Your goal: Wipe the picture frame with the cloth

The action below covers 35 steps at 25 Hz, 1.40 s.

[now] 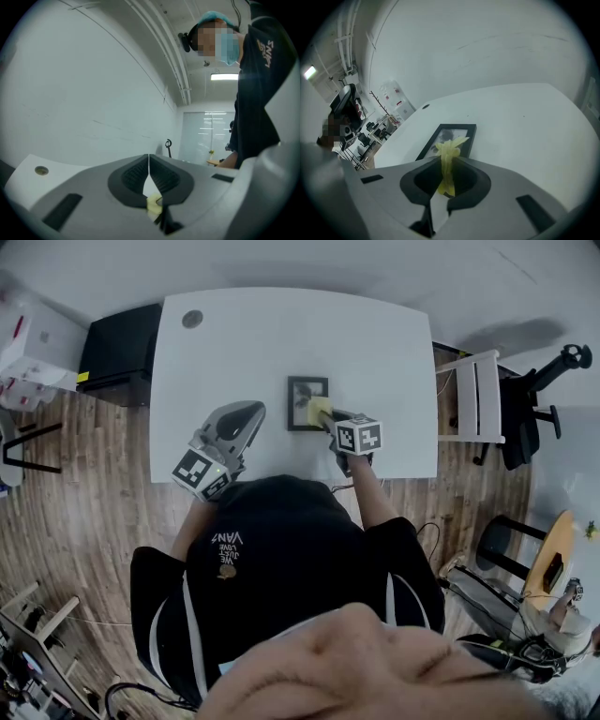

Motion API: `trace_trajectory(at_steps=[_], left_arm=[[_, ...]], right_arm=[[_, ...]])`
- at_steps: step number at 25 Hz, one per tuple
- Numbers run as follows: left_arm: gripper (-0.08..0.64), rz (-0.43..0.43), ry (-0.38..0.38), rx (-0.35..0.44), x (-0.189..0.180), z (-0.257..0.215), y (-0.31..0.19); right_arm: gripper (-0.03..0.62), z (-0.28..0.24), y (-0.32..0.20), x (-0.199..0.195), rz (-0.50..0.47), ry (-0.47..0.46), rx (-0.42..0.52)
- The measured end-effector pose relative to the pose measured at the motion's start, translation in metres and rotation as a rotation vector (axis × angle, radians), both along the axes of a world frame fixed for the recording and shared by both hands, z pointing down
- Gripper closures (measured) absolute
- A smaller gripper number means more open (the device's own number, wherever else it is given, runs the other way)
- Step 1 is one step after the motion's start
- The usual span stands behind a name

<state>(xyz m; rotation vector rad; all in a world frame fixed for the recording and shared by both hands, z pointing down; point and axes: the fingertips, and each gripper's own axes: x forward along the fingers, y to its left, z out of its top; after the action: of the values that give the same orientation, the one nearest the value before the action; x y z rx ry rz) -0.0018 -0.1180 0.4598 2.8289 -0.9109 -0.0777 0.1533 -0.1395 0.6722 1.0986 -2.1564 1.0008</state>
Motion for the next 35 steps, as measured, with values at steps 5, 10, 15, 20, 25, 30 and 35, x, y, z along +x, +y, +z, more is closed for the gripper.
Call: trace_trajectory(at_steps=[5,10,15,20,25,30,35], left_arm=[[0.545,0.008,-0.002,0.002,0.006,-0.001,-0.002],[0.545,0.017,-0.004,0.006,0.008,-0.002,-0.003],[0.545,0.024,-0.005,0.008,0.013,-0.002,-0.002],[0.545,0.02,-0.006,0.007,0.011,-0.002,0.0],[0.545,0.011,-0.007,0.008,0.008,-0.002,0.003],[0.545,-0.005,-0.006,0.001,0.001,0.0,0.007],[0.544,-0.021,-0.004,-0.001,-0.004,0.001,0.008]], right_arm=[[0.549,0.0,0.001,0.024,0.033,0.029,0.001],[0.549,-0.005,0.0,0.037,0.062,0.046,0.011],[0.548,-0.005,0.001,0.045,0.075,0.043,0.013],[0.549,-0.023,0.004,0.026,0.059,-0.035,0.041],[0.549,-0.035,0.004,-0.011,0.024,-0.137,0.048],[0.549,-0.032,0.009,-0.046,-0.024,-0.197,0.016],[0.549,-0.022,0.014,-0.064,-0.067,-0.191,-0.01]])
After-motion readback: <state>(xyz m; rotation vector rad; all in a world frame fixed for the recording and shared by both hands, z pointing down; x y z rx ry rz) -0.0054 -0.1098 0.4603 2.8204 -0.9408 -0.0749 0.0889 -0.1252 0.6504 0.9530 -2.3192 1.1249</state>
